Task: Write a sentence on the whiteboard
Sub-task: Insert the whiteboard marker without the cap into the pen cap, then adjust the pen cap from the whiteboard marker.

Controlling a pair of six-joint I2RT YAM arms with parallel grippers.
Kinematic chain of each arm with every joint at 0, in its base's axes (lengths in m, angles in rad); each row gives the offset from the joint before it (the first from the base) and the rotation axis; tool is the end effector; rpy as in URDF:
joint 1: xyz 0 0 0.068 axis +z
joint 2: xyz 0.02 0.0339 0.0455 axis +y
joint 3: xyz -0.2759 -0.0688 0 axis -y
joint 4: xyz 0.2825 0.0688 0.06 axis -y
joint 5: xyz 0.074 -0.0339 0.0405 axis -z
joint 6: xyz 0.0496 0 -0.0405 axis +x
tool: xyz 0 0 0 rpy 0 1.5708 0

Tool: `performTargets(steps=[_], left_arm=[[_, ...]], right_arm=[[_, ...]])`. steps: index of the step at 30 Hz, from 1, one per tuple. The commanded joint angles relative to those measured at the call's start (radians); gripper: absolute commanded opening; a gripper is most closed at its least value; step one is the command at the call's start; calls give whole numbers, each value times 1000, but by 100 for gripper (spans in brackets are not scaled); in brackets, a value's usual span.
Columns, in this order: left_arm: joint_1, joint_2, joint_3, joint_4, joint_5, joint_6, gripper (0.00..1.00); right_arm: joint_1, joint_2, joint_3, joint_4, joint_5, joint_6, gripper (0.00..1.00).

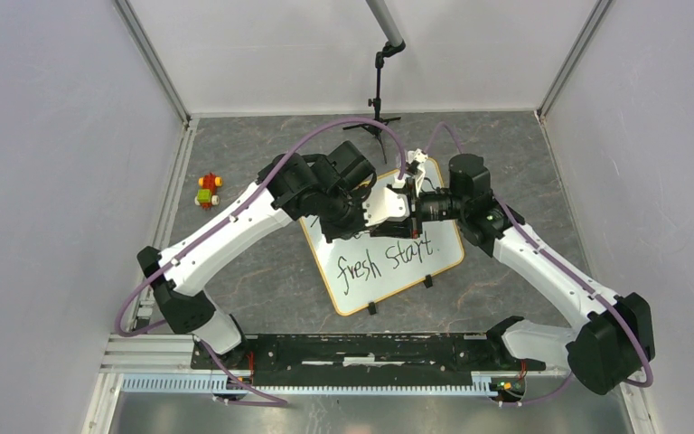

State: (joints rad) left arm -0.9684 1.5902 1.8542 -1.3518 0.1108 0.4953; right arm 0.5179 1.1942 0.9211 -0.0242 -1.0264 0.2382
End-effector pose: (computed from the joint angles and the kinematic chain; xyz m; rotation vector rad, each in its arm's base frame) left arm 0.1879 -0.2830 0.4118 1.8195 1.9708 -0.2994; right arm 0.2414 0.1864 0.3224 -1.0086 1.7030 1.4556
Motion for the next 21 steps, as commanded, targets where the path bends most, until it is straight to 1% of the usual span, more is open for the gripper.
performTargets(steps=[1, 3, 5, 7, 8, 9, 10, 12, 14, 17, 18, 20, 21], left_arm=[[11, -77, 39, 97, 39, -7, 27], [63, -116, 30, 90, 93, -24, 37], [158, -145, 32, 86, 188, -53, 45], [283, -169, 27, 94, 331, -83, 56], [366, -182, 14, 103, 410, -99, 61], [416, -195, -1, 114, 474, -114, 66], [464, -212, -26, 139, 534, -126, 67], [522, -250, -96, 198, 624, -189, 72], [557, -276, -172, 261, 714, -270, 79], [567, -269, -253, 334, 876, -412, 80], [567, -263, -289, 374, 934, -475, 78], [567, -270, -378, 494, 1022, -629, 75], [568, -282, -426, 592, 1048, -724, 75]], right_arm=[[-30, 1, 63, -4, -2, -31, 0], [-58, 0, 64, 17, -17, -2, 0], [-74, -2, 69, 57, -35, 18, 0], [-78, -4, 81, 61, -40, 23, 0], [-79, -2, 89, 67, -45, 26, 0], [-79, -4, 93, 80, -48, 33, 0], [-81, -5, 94, 97, -53, 44, 0], [-81, -13, 93, 139, -78, 59, 0], [-81, -17, 101, 155, -99, 46, 0], [-80, -16, 125, 128, -106, -3, 0], [-78, -14, 131, 127, -109, -5, 0], [-76, -17, 144, 122, -106, -14, 0], [-75, -19, 148, 120, -111, -19, 0]])
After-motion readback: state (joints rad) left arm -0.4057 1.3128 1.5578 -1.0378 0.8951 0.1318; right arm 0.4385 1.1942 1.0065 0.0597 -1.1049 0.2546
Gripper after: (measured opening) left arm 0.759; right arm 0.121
